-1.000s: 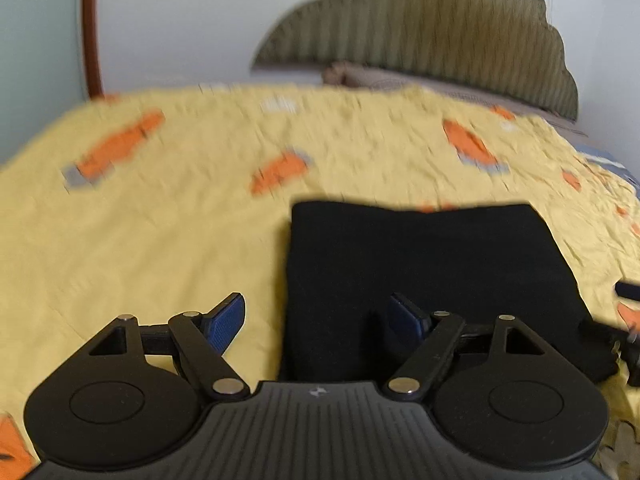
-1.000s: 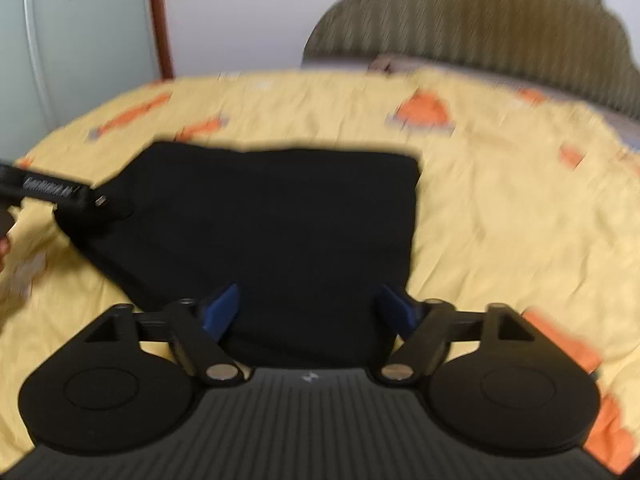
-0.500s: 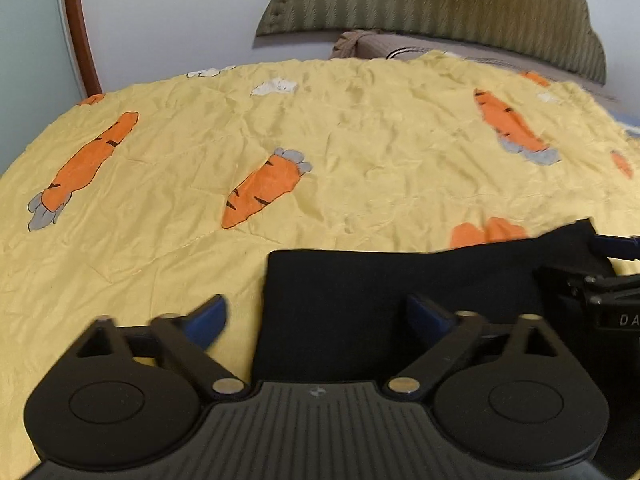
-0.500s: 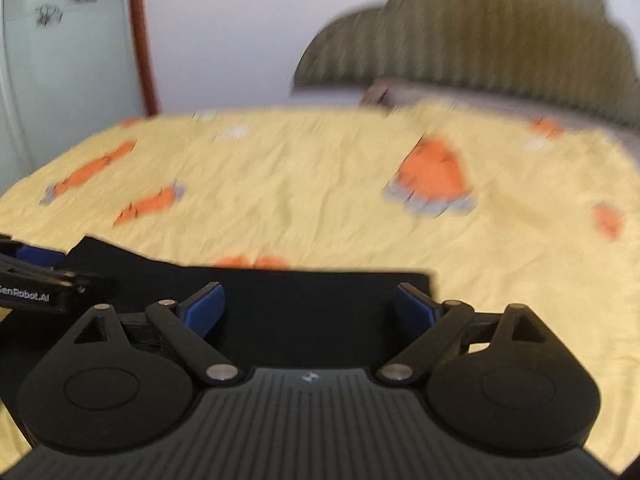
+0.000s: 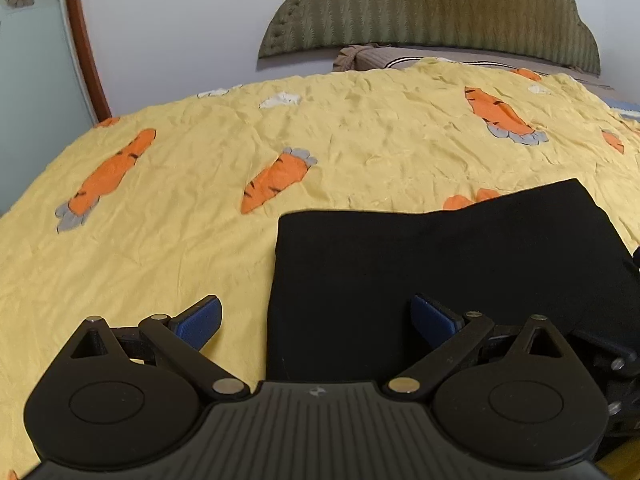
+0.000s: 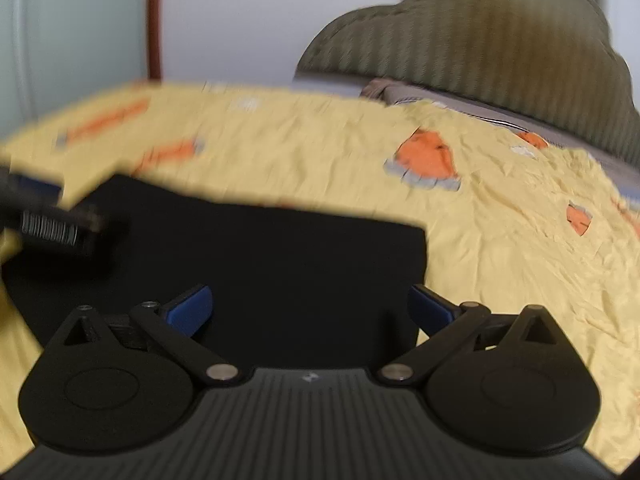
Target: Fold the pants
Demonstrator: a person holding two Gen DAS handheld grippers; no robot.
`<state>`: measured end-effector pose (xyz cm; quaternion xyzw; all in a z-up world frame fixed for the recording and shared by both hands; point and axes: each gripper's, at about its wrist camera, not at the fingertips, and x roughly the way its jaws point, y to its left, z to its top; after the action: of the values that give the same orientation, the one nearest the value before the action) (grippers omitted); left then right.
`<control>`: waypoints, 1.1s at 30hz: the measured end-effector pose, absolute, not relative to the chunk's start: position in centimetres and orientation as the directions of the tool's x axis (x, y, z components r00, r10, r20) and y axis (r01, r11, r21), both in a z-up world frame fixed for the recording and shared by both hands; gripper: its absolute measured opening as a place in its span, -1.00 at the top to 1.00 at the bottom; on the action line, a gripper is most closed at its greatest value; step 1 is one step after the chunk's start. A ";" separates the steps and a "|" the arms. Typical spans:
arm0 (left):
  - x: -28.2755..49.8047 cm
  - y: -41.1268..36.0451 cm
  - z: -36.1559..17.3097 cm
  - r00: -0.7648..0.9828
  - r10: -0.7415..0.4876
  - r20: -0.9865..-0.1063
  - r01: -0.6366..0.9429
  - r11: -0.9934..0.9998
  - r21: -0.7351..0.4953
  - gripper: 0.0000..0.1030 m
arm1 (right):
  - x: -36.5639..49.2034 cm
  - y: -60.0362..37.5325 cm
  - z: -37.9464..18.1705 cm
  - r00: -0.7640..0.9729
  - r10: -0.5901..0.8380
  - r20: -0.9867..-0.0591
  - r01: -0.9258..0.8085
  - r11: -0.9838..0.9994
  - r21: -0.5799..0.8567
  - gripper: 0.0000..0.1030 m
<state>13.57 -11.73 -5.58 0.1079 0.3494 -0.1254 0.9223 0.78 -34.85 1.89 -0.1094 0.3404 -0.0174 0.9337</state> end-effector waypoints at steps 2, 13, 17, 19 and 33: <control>13.6 -11.5 -5.4 0.712 -0.163 -0.683 0.301 0.950 0.086 -0.97 | 0.4 -34.2 0.5 0.775 -0.138 -0.617 -0.045 0.962 -0.271 -1.00; 11.0 -10.6 -5.3 0.709 -0.170 -0.684 0.297 0.952 0.071 -0.97 | -3.5 -32.2 0.9 0.778 -0.147 -0.611 0.052 0.984 -0.170 -1.00; 10.0 -10.0 -5.4 0.706 -0.177 -0.686 0.293 0.954 0.056 -0.97 | -4.0 -32.4 0.0 0.782 -0.164 -0.601 0.112 0.986 -0.123 -1.00; 9.4 -9.6 -5.4 0.705 -0.184 -0.685 0.289 0.956 0.042 -0.97 | -4.3 -32.7 -0.2 0.788 -0.153 -0.596 0.135 0.988 -0.076 -1.00; 8.5 -6.6 -6.6 0.655 -0.283 -0.701 0.282 0.952 -0.121 -0.99 | -5.8 -31.6 -1.1 0.797 -0.253 -0.549 0.232 0.967 -0.108 -1.00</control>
<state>8.53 -6.59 -6.61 -0.0007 0.3855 -0.1553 0.9096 -5.80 -31.59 -1.05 -0.0177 0.2921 -0.1278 0.9477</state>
